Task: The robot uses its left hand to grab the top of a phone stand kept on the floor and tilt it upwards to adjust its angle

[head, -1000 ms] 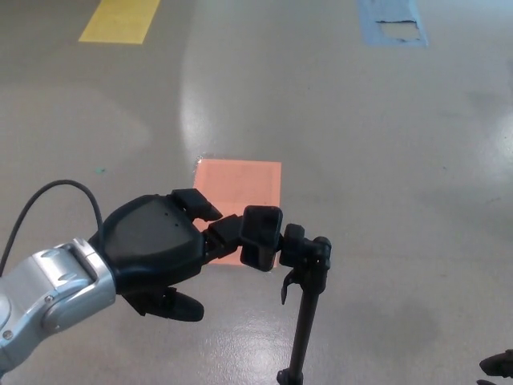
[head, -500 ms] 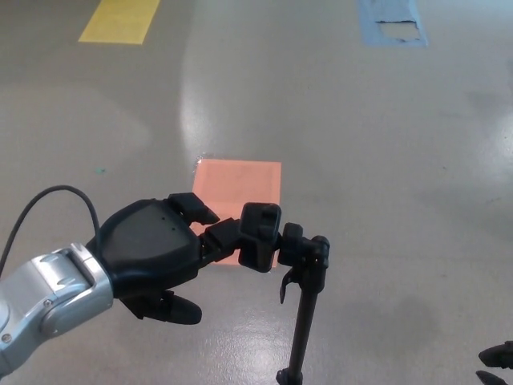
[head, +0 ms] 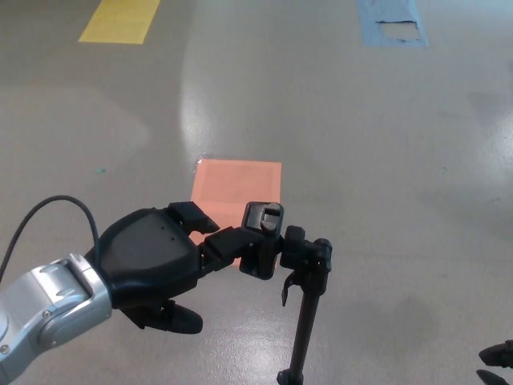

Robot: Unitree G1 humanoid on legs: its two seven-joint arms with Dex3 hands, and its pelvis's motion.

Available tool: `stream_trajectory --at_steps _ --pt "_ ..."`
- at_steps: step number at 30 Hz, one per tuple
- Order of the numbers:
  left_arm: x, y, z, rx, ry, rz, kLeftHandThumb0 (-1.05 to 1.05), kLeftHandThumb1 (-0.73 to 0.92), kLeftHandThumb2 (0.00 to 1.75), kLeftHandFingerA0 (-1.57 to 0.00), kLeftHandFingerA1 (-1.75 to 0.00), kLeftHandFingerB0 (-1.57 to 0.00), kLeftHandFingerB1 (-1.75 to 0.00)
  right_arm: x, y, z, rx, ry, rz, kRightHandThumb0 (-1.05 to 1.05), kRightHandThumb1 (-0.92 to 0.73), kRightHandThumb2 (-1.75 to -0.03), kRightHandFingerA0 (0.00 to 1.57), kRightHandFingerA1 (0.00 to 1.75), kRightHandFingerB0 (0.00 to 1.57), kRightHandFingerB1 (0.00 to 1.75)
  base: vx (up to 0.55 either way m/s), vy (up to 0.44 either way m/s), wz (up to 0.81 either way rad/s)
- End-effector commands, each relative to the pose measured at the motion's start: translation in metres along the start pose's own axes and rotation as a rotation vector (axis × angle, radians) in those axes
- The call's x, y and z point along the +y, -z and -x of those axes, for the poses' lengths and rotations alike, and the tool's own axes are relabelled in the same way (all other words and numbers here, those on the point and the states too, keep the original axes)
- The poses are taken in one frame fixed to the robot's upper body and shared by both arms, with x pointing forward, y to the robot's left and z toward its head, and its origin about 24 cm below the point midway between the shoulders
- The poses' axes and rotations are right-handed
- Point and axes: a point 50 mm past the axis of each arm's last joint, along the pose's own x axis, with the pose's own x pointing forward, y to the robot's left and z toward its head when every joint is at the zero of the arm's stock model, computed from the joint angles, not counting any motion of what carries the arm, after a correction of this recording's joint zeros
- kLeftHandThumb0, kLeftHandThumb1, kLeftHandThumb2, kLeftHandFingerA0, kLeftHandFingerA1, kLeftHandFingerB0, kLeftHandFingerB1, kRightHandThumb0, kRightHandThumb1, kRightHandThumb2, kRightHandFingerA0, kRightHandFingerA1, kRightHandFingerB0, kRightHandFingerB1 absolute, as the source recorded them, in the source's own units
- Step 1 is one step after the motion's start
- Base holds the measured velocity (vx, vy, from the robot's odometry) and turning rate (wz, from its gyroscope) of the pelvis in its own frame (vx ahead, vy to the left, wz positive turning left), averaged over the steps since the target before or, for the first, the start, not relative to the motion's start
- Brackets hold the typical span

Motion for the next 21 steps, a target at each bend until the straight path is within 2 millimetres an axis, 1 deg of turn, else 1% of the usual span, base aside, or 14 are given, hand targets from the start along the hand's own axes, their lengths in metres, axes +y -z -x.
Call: stream_trajectory --at_steps 1,2,4,5,6,7,8,9,10,13,17,20,21 --pt "-0.014 -0.01 0.007 -0.051 0.033 -0.008 -0.79 0.61 0.96 -0.26 -0.48 0.0 -0.19 -0.006 0.004 0.002 0.015 0.01 -0.012 -0.58 -0.76 -0.63 0.36 0.45 0.29 0.35 0.0 0.0 0.0" --pt "-0.015 -0.011 0.007 -0.054 0.037 -0.009 -0.84 0.64 0.98 -0.23 -0.46 0.0 -0.13 -0.007 0.004 0.002 0.015 0.01 -0.011 -0.58 -0.76 -0.63 0.37 0.45 0.29 0.35 0.0 0.0 0.0" --pt "-0.015 -0.012 0.007 -0.056 0.041 -0.009 -0.84 0.64 0.98 -0.23 -0.46 0.0 -0.13 -0.007 0.004 0.002 0.014 0.01 -0.008 -0.58 -0.76 -0.63 0.37 0.45 0.29 0.35 0.0 0.0 0.0" --pt "-0.015 -0.014 0.008 -0.058 0.052 -0.015 -0.87 0.66 0.98 -0.25 -0.46 0.0 -0.1 -0.007 0.004 0.002 0.01 0.01 -0.004 -0.58 -0.76 -0.63 0.38 0.46 0.3 0.35 0.0 0.0 0.0" --pt "-0.015 -0.014 0.008 -0.06 0.052 -0.017 -0.79 0.77 0.63 -0.32 -0.34 0.0 -0.18 -0.007 0.004 0.002 0.011 0.01 -0.006 -0.58 -0.76 -0.63 0.39 0.46 0.3 0.35 0.0 0.0 0.0" --pt "-0.015 -0.015 0.009 -0.061 0.051 -0.018 -0.79 0.77 0.63 -0.32 -0.34 0.0 -0.18 -0.007 0.005 0.002 0.013 0.01 -0.009 -0.58 -0.76 -0.63 0.39 0.46 0.3 0.35 0.0 0.0 0.0" --pt "-0.014 -0.014 0.009 -0.06 0.047 -0.018 -0.78 0.62 0.98 -0.21 -0.46 0.0 -0.18 -0.006 0.005 0.002 0.015 0.01 -0.011 -0.57 -0.76 -0.63 0.38 0.45 0.29 0.35 0.0 0.0 0.0" --pt "-0.012 -0.014 0.009 -0.059 0.043 -0.018 -0.78 0.62 0.98 -0.21 -0.46 0.0 -0.18 -0.006 0.005 0.002 0.016 0.01 -0.013 -0.57 -0.76 -0.63 0.38 0.45 0.29 0.35 0.0 0.0 0.0" --pt "-0.012 -0.013 0.009 -0.058 0.036 -0.015 -0.78 0.6 0.95 -0.25 -0.48 0.0 -0.19 -0.006 0.005 0.002 0.016 0.009 -0.012 -0.57 -0.76 -0.63 0.37 0.45 0.29 0.35 0.0 0.0 0.0" --pt "-0.006 -0.008 0.008 -0.038 0.018 -0.012 -0.77 0.61 0.96 -0.23 -0.47 0.0 -0.18 -0.005 0.004 0.002 0.014 0.006 -0.018 -0.58 -0.75 -0.62 0.35 0.45 0.27 0.34 0.0 0.0 0.0" --pt "0.005 0.004 0.006 0.031 -0.016 0.012 -0.79 0.63 0.96 -0.18 -0.45 0.0 -0.15 -0.005 0.005 0.002 0.013 0.005 -0.018 -0.56 -0.75 -0.62 0.36 0.43 0.28 0.34 0.0 0.0 0.0" --pt "0.011 0.011 0.005 0.072 -0.034 0.007 -0.77 0.61 0.94 -0.19 -0.45 0.0 -0.16 -0.006 0.004 0.002 0.015 0.006 -0.015 -0.56 -0.75 -0.62 0.35 0.43 0.28 0.34 0.0 0.0 0.0" --pt "0.017 0.019 0.005 0.102 -0.069 0.001 -0.77 0.6 0.94 -0.22 -0.46 0.0 -0.18 -0.005 0.004 0.002 0.015 0.006 -0.024 -0.55 -0.75 -0.61 0.35 0.43 0.28 0.34 0.0 0.0 0.0"
